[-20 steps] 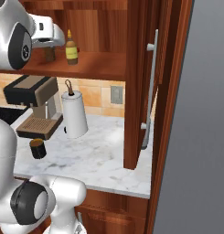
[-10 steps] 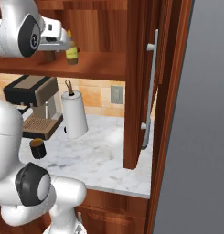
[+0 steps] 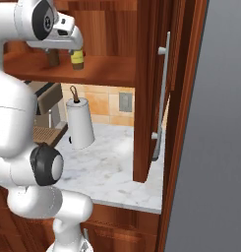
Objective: Pick the cinnamon and honey bottle from the cabinet and place them next to the mug.
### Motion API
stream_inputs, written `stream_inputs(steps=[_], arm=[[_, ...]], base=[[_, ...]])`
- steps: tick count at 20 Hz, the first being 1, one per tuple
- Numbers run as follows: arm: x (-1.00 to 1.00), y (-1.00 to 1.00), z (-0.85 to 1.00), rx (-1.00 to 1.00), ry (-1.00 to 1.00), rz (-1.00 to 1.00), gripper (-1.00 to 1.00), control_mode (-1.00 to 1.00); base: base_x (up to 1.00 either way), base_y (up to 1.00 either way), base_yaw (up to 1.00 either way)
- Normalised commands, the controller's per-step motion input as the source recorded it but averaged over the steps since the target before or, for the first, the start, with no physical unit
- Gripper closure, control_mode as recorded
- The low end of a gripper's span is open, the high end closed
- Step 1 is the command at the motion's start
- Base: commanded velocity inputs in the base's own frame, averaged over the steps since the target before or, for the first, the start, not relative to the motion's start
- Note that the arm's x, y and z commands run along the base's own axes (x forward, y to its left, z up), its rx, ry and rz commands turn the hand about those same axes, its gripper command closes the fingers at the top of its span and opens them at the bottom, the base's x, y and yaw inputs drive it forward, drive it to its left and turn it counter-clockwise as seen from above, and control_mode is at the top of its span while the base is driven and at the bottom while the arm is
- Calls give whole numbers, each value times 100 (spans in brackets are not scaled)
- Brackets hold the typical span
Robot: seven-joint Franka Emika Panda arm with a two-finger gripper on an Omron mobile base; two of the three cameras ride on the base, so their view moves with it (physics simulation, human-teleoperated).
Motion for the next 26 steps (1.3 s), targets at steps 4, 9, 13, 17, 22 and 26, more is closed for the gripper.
stream_inputs(steps=[4,9,13,17,22,26], arm=[[40,21,-55,-2,-22,-8,-100,-100],[38,22,-25,-3,-22,-5,-100,-100],[40,18,0,0,-25,-4,-100,-100],[42,9,1,0,-24,-4,-100,-100],[11,1,8,1,-8,-1,-100,-100],[0,-4,18,2,4,6,-100,-100]], base=[[0,0,0],[0,0,0],[0,0,0],[0,0,0],[0,0,0],[0,0,0]])
